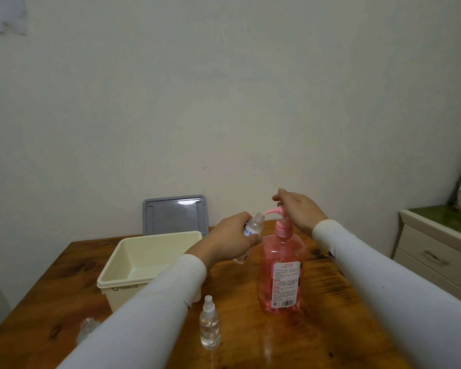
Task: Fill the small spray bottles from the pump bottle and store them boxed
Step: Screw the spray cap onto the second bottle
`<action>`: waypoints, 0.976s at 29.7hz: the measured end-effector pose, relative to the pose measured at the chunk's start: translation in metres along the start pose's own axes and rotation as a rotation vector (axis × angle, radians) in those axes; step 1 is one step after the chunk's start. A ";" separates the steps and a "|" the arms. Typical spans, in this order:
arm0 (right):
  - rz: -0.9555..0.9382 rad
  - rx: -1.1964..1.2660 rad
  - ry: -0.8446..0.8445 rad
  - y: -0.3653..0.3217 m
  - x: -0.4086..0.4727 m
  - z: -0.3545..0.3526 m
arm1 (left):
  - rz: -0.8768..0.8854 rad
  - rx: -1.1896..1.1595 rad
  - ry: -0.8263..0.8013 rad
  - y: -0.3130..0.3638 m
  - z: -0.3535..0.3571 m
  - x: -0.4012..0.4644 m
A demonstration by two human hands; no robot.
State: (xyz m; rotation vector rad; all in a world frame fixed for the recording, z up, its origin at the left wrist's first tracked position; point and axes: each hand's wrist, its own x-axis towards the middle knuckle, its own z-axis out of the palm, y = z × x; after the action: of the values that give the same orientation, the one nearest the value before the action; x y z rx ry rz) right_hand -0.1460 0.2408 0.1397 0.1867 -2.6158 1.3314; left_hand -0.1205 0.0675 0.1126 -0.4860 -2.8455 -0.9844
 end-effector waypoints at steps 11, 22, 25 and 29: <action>-0.569 -0.160 0.284 -0.036 -0.040 0.017 | -0.060 -0.165 0.125 -0.020 -0.037 -0.066; -0.695 -0.290 -0.153 -0.031 -0.116 0.102 | -0.205 -0.162 0.245 -0.059 -0.057 -0.155; -0.687 -0.393 -0.309 -0.027 -0.132 0.129 | -0.230 -0.165 0.251 -0.067 -0.058 -0.174; -0.693 -0.513 -0.453 -0.025 -0.147 0.164 | -0.276 -0.166 0.267 -0.081 -0.060 -0.193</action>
State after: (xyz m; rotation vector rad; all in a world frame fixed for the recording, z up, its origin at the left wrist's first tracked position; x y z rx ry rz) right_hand -0.0181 0.0964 0.0304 1.2819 -2.7031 0.4020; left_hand 0.0341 -0.0806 0.0758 0.0328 -2.6457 -1.2324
